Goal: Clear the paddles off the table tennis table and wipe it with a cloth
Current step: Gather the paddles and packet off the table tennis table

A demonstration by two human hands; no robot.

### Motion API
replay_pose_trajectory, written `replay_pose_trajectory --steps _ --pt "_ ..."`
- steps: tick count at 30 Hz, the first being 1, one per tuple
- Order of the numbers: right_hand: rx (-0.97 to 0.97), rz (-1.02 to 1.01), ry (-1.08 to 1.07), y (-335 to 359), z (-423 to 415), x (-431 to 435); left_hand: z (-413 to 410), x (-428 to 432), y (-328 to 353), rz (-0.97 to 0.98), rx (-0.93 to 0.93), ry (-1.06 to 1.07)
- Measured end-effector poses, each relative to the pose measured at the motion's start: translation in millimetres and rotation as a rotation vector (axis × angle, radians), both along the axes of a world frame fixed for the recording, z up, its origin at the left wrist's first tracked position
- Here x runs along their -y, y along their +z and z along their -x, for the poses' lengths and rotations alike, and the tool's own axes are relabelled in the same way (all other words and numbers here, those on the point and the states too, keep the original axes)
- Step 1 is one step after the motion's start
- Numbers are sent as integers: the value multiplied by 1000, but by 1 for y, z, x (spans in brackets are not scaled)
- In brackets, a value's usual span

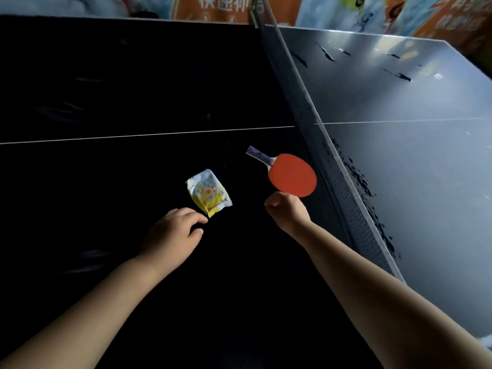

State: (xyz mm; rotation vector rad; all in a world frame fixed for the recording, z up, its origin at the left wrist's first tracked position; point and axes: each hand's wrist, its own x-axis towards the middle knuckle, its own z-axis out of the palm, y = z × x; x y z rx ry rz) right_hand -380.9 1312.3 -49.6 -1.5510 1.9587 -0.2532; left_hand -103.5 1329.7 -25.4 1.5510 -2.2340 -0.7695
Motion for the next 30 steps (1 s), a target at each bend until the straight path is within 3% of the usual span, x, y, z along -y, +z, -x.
replay_pose_trajectory --steps 7,10,14,22,30 --pt "-175 19 87 -42 23 125 28 27 -16 -30 26 135" --pt "-304 -42 106 -57 22 153 35 29 -22 -49 17 177" --pt "-404 72 85 -73 24 168 43 28 -27 -79 9 191" --pt "-439 236 335 -60 22 121 54 26 -23 -76 23 151" --pt "-165 429 343 -32 -49 17 31 2 -11 -52 -35 202"
